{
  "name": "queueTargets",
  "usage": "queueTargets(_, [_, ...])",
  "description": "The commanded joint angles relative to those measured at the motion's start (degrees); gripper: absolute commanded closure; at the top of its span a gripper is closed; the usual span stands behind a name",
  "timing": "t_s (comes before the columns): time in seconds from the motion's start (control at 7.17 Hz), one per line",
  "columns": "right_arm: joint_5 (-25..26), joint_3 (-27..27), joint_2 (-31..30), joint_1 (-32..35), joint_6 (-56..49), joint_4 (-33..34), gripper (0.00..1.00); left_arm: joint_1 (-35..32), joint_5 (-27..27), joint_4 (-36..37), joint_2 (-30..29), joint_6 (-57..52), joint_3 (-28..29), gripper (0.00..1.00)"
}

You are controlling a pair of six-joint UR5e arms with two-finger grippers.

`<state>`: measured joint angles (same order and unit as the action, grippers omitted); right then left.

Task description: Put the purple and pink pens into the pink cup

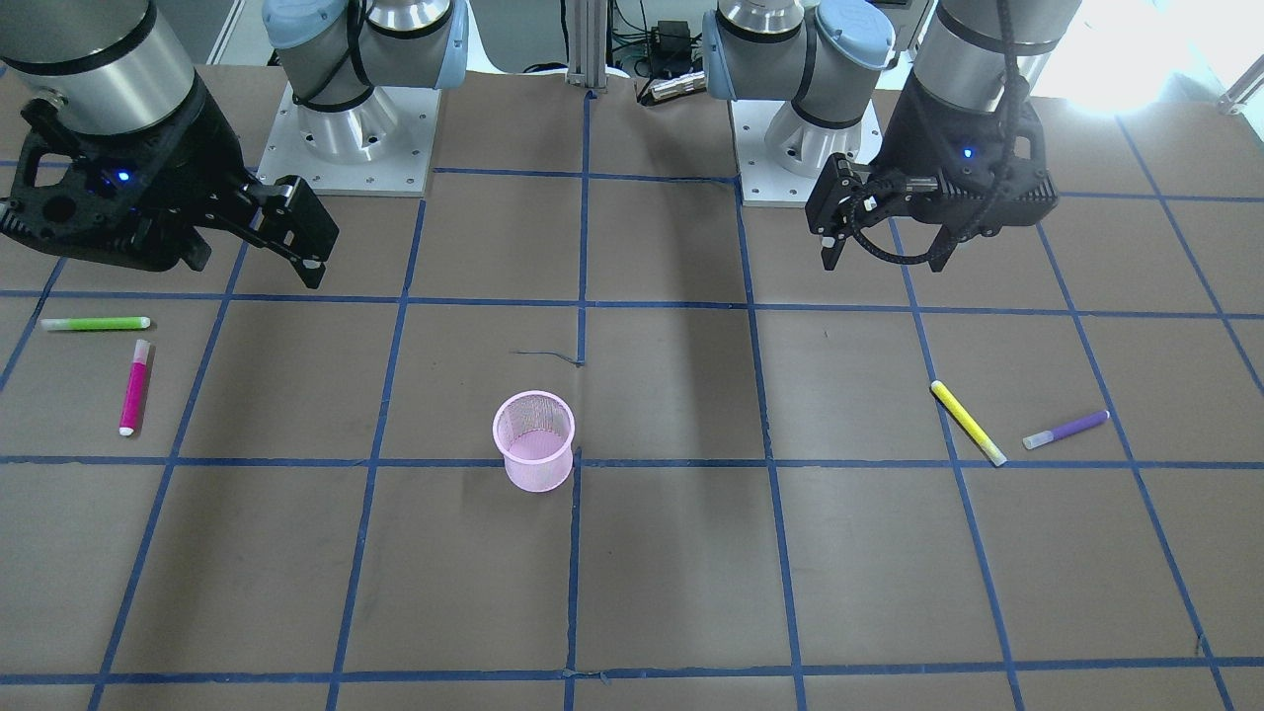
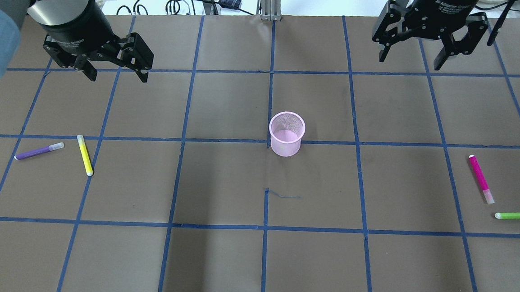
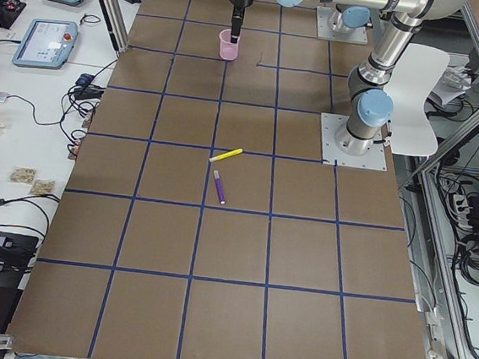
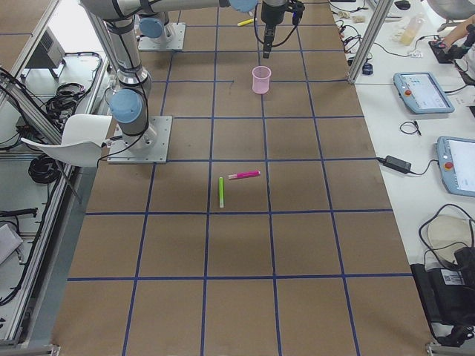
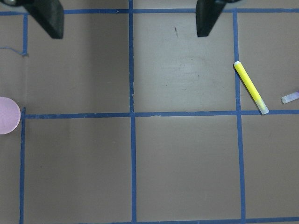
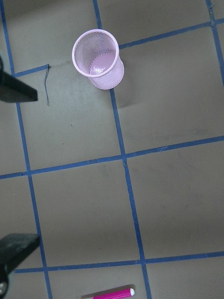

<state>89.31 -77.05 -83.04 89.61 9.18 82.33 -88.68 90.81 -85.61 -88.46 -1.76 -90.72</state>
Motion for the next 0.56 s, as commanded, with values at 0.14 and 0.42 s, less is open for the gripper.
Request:
queueTargets(0.14, [0.2, -0.4, 0.4, 0.5, -0.7, 0.2, 0.0, 0.1, -0.1, 0.0, 0.0, -0.1, 0.0, 0.0])
queueTargets(0.42, [1.1, -4.7, 0.4, -2.6, -8.5, 0.4, 0.0, 0.3, -0.2, -0.2, 0.1, -0.8, -0.6, 0.0])
